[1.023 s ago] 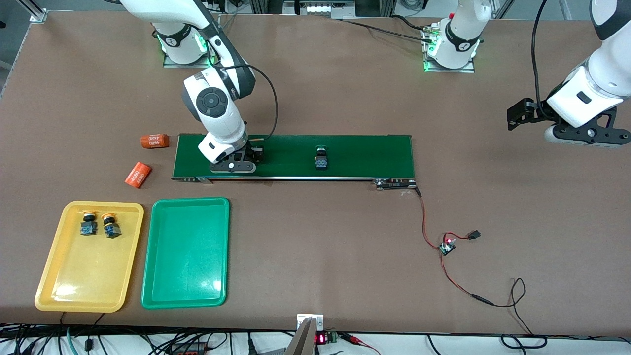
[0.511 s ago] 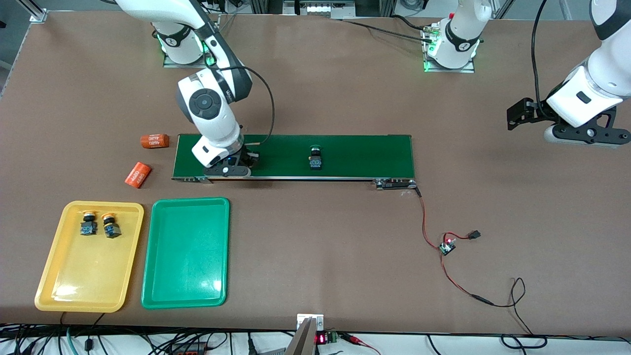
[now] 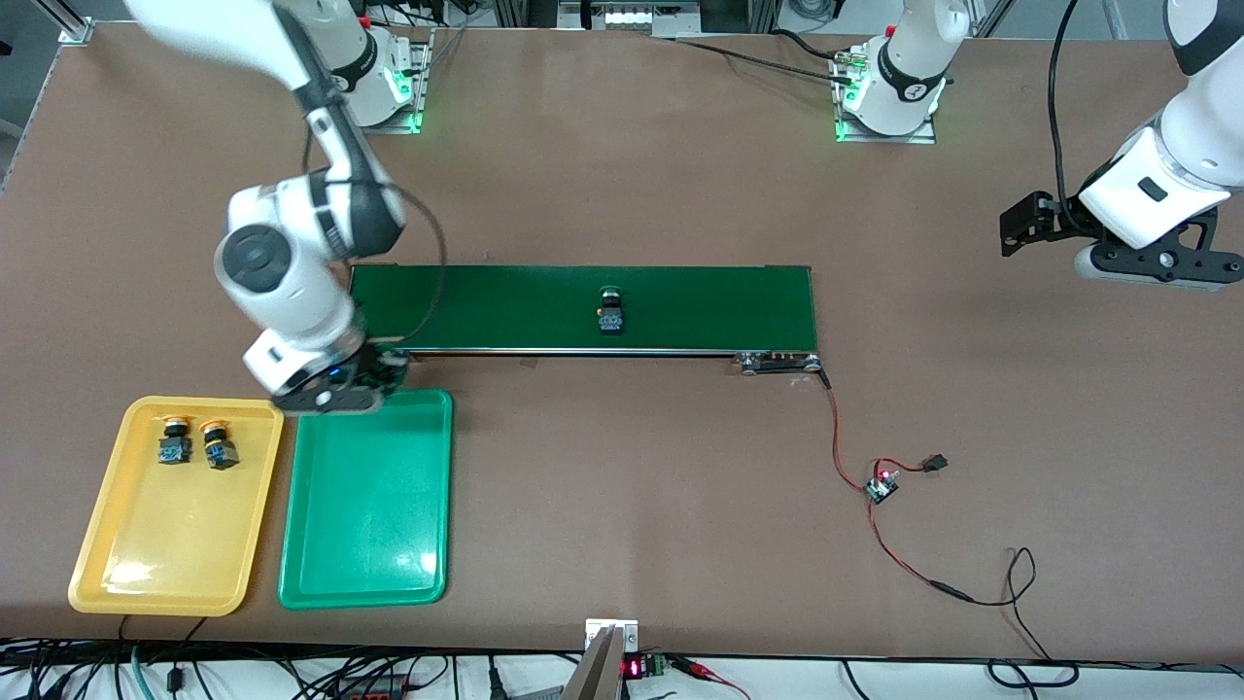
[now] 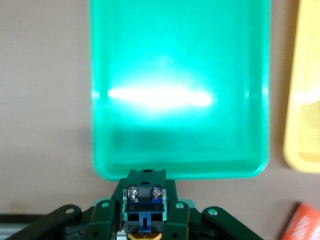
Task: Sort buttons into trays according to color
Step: 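Carry the black button over the green tray and open the right gripper, then return the right gripper to the belt and grasp the last black button, then carry the black button into the green tray and open the right gripper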
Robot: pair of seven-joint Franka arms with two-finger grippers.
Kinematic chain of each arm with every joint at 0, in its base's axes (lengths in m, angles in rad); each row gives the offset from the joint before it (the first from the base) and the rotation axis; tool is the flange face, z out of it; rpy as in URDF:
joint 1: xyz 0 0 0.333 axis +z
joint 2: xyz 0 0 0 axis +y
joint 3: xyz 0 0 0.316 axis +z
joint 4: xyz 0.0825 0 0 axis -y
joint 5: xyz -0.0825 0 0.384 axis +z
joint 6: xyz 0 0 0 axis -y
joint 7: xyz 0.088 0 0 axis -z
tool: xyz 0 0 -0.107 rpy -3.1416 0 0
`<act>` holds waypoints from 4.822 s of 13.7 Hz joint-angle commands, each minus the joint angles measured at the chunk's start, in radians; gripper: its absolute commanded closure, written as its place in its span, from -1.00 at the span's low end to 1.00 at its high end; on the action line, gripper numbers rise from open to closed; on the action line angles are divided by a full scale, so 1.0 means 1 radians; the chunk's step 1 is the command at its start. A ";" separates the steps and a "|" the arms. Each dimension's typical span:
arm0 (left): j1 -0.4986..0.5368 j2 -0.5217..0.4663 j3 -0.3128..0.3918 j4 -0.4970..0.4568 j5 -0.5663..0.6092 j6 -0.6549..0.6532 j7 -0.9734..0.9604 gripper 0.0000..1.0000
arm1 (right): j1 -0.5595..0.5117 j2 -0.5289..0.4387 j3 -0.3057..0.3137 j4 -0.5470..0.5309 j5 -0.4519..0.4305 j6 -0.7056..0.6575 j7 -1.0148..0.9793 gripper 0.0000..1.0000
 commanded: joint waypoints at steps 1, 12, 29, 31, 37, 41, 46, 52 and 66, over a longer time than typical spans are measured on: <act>-0.001 -0.004 0.001 0.016 -0.019 -0.022 0.021 -1.00 | -0.061 0.149 0.012 0.128 -0.001 0.015 -0.114 1.00; 0.011 -0.003 0.006 0.024 -0.070 -0.056 0.020 -1.00 | -0.102 0.264 0.012 0.133 -0.036 0.239 -0.112 -1.00; -0.001 0.002 -0.004 0.031 -0.036 -0.027 0.006 -1.00 | 0.031 -0.208 0.299 -0.327 0.027 0.063 0.521 -1.00; -0.003 0.000 -0.005 0.033 -0.036 -0.028 0.008 -1.00 | 0.068 -0.183 0.297 -0.317 0.025 0.075 0.573 -1.00; -0.003 0.000 -0.005 0.033 -0.036 -0.028 0.008 -1.00 | 0.077 -0.148 0.297 -0.289 0.010 0.075 0.573 -1.00; -0.003 0.000 -0.013 0.033 -0.036 -0.030 0.009 -1.00 | 0.077 -0.148 0.297 -0.284 0.010 0.075 0.573 -1.00; -0.001 0.000 -0.016 0.033 -0.036 -0.030 0.008 -1.00 | 0.099 -0.129 0.297 -0.268 -0.016 0.077 0.566 -1.00; 0.001 0.000 -0.013 0.033 -0.038 -0.034 0.008 -1.00 | 0.111 -0.102 0.297 -0.258 -0.080 0.087 0.550 -1.00; -0.001 0.003 -0.016 0.047 -0.036 -0.037 0.020 -1.00 | 0.100 -0.053 0.242 -0.193 -0.097 0.088 0.441 1.00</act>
